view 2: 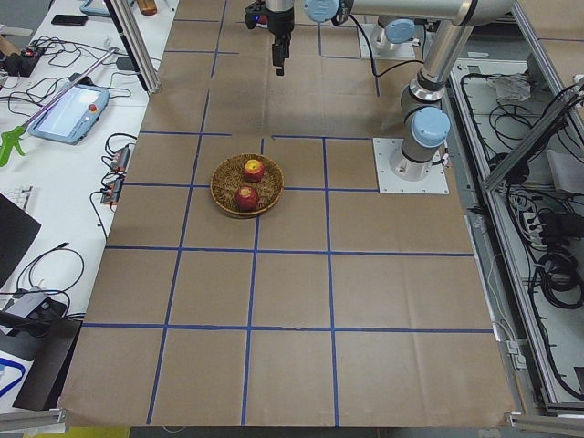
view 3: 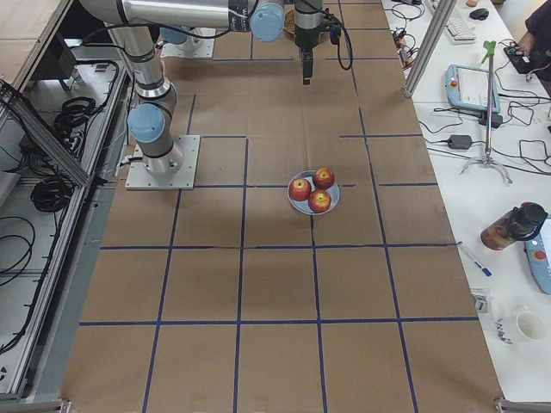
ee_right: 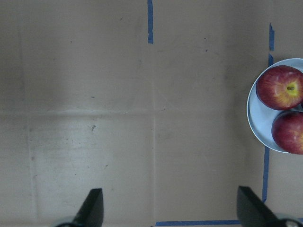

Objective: Transfer apple from basket to plate

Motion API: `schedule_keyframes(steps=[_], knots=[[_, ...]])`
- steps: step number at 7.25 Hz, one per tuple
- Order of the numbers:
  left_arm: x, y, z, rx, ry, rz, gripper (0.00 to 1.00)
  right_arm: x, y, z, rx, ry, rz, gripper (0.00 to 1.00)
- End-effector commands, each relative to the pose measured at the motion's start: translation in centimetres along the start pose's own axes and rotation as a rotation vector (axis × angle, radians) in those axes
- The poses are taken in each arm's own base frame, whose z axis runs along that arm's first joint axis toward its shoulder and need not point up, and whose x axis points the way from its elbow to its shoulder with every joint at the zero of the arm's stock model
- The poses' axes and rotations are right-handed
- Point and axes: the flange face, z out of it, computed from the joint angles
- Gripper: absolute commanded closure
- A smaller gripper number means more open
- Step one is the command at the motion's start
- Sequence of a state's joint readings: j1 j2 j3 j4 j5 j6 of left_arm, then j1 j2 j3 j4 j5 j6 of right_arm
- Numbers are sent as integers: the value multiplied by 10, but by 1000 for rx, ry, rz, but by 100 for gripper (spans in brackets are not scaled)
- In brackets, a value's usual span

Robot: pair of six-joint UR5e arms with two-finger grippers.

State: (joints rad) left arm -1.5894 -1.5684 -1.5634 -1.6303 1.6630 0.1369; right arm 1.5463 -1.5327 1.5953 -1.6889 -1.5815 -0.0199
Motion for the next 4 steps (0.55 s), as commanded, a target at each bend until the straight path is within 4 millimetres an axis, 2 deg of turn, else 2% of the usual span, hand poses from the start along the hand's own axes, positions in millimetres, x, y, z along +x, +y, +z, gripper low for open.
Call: schedule_keyframes(steps=[1,2,4], knots=[[0,-2,4,-2,4,-5,1,0,0,0,0,0,0,0],[-1,0,4,-9,-3,-4,1,0,0,0,0,0,0,0],[-9,-16,19,-11,4,-18,1,0,0,0,0,0,0,0]])
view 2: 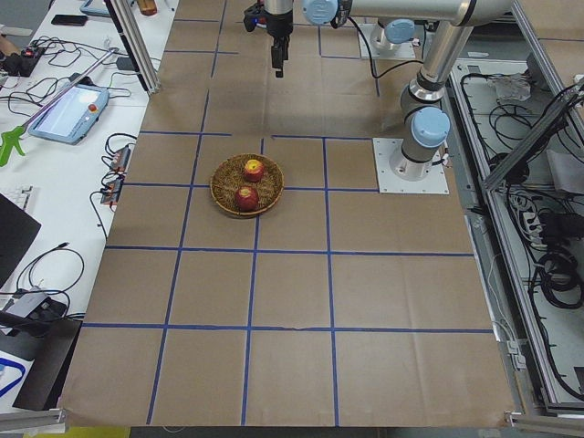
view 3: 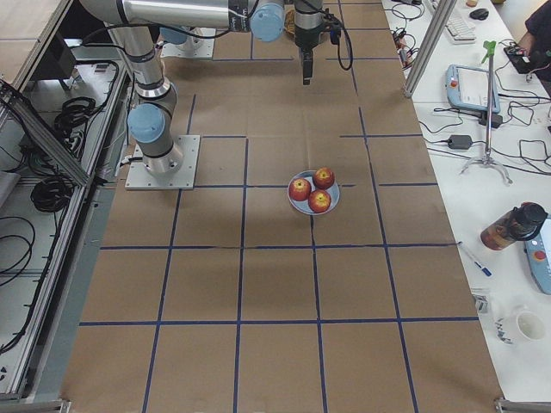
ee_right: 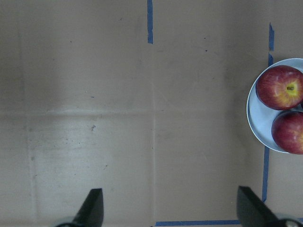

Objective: Transfer apple from basket to plate

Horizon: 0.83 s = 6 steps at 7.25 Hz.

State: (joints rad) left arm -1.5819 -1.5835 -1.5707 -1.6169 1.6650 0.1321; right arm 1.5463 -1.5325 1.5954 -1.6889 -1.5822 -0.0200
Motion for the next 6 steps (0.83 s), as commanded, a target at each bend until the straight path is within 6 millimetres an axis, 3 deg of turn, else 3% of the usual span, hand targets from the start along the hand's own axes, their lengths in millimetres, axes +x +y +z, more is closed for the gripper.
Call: schedule_keyframes(steps=[1,2,6], knots=[[-24,-20,26,-31,11,-33,1,0,0,0,0,-1,0,0],[-47,-30,36,-15,14,-13,1,0,0,0,0,-1,0,0],[-120,-88,137,24,91,200,1,0,0,-1,2,-1,0,0]])
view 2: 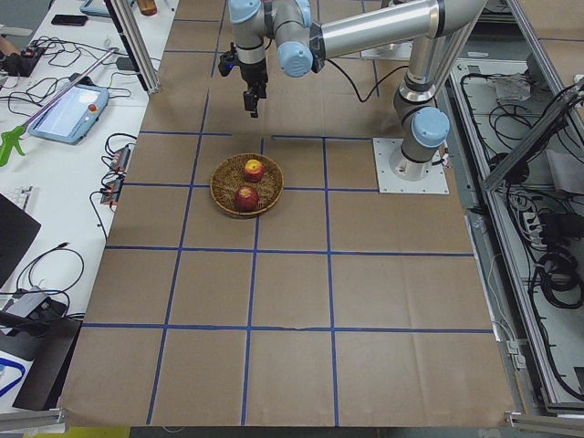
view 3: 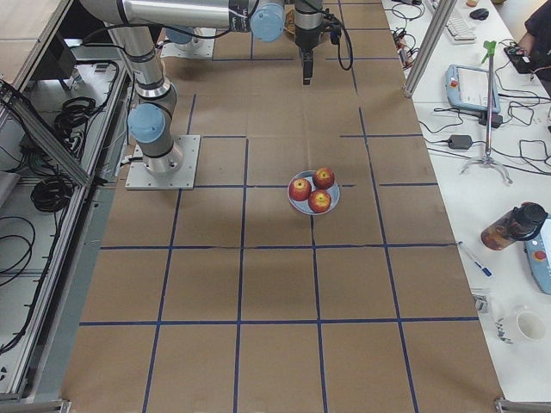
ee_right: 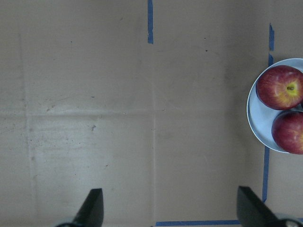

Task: Transfer apple from basket to plate
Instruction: 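Lower the left gripper into the basket over the yellow-red apple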

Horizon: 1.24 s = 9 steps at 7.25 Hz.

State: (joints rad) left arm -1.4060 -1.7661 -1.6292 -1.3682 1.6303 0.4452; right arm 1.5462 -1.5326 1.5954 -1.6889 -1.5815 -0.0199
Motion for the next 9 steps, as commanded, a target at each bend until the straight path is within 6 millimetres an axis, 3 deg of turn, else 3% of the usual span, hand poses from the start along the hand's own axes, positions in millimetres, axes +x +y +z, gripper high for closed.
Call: schedule_keyframes(steps=[1,3,6,8,9], knots=[[-57,-10,61,33,44,19,1,0,0,0,0,0,0,0],[-97,-12,116,91,85,-47,1,0,0,0,0,0,0,0],[-102,-23,167,77,90,-57,1,0,0,0,0,0,0,0],[-97,-17,191,28,116,-59,1,0,0,0,1,0,0,0],[-97,-16,191,22,115,-55,18,0,0,0,1,0,0,0]])
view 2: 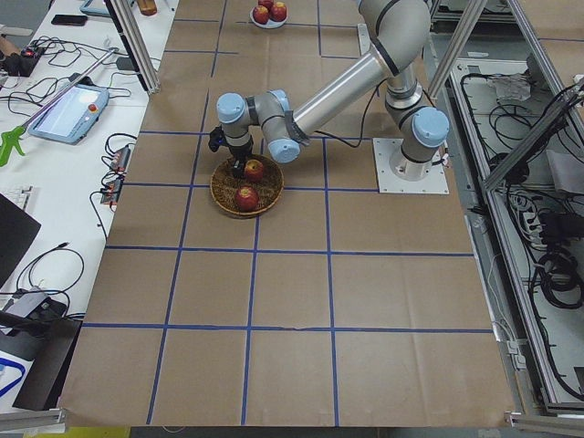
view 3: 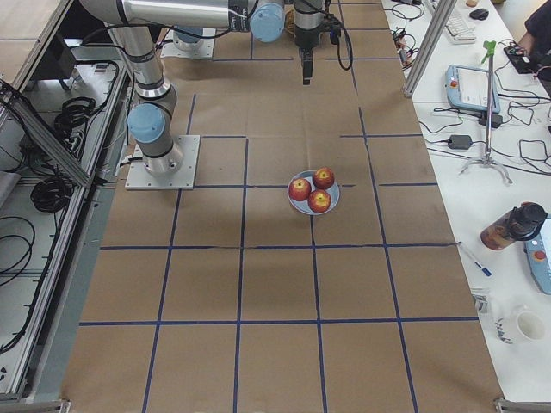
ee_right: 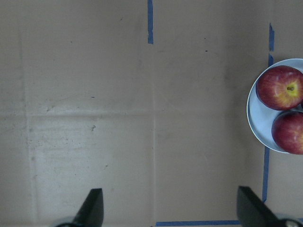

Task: Transfer apple from basket to plate
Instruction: 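Lower the left gripper into the basket over the yellow-red apple, then close the left gripper on the yellow-red apple and lift it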

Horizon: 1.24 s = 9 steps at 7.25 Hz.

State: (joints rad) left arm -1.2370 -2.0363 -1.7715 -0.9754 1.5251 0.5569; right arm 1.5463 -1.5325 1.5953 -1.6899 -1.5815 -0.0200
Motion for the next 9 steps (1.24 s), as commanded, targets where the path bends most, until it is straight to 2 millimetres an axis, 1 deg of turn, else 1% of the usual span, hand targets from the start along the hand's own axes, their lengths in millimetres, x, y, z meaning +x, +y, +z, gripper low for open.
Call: schedule_keyframes(steps=[1,2,3,4,5,6,7,8,9], knots=[[-1,4,5,-20,4,-1,54,0,0,0,1,0,0,0],[0,5,4,-24,7,-2,64,0,0,0,1,0,0,0],[2,9,-2,-42,18,-3,70,0,0,0,1,0,0,0],[3,7,-24,-47,19,-4,76,0,0,0,1,0,0,0],[9,2,-61,-10,-12,-2,77,0,0,0,1,0,0,0],[20,-10,-84,-12,-13,-2,77,0,0,0,1,0,0,0],[63,-26,-89,-15,-23,5,77,0,0,0,1,0,0,0],[119,-39,-88,-6,-35,-17,77,0,0,0,0,2,0,0],[169,-44,-86,-3,-35,-20,77,0,0,0,0,2,0,0]])
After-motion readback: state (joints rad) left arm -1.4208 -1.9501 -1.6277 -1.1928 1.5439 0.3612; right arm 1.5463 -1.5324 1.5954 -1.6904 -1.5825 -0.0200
